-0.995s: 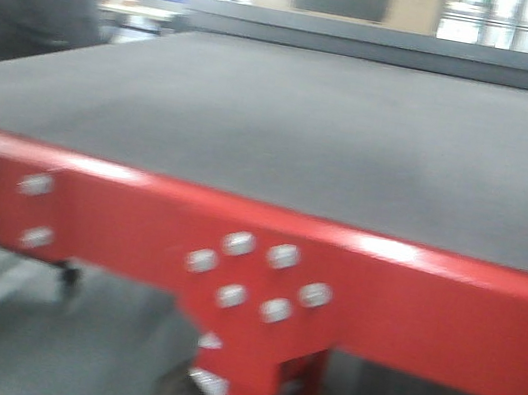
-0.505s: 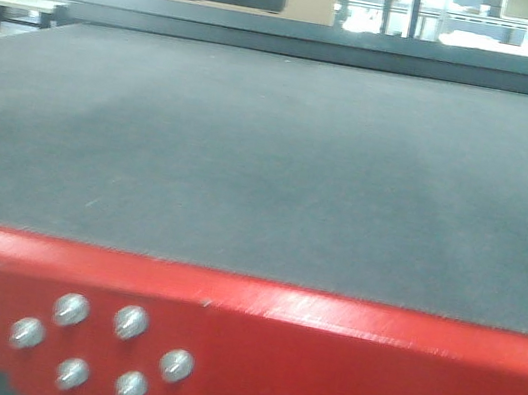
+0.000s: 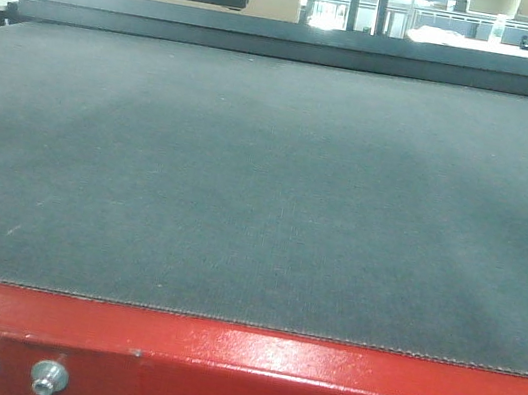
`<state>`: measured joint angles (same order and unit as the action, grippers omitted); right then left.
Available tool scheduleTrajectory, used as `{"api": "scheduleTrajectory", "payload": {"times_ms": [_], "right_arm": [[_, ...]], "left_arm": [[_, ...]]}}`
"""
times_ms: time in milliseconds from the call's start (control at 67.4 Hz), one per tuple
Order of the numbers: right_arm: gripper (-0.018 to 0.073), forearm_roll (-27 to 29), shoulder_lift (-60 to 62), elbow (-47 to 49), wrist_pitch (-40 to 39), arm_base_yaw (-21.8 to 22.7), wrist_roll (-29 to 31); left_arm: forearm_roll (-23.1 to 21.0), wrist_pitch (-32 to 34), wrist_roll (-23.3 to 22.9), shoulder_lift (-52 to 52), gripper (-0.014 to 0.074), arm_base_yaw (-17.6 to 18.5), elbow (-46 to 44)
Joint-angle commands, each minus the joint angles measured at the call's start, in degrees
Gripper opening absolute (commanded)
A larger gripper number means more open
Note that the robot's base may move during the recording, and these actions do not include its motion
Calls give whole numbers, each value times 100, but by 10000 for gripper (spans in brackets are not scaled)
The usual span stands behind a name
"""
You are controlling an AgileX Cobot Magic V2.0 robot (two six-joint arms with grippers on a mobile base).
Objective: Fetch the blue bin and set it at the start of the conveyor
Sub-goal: 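Carry the bin with both grippers up to the red-framed belt conveyor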
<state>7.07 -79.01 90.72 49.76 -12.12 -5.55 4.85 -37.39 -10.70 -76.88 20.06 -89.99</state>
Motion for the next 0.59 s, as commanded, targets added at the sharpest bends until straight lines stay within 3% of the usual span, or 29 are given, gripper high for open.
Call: {"api": "scheduleTrajectory", "payload": {"times_ms": [0, 579], "right_arm": [[-151, -50, 33, 59, -228, 13, 146], [-151, -50, 33, 59, -228, 13, 146]], "left_arm": [[-285, 388, -104, 93, -111, 31, -55], [-285, 388, -104, 93, -111, 31, -55]]}}
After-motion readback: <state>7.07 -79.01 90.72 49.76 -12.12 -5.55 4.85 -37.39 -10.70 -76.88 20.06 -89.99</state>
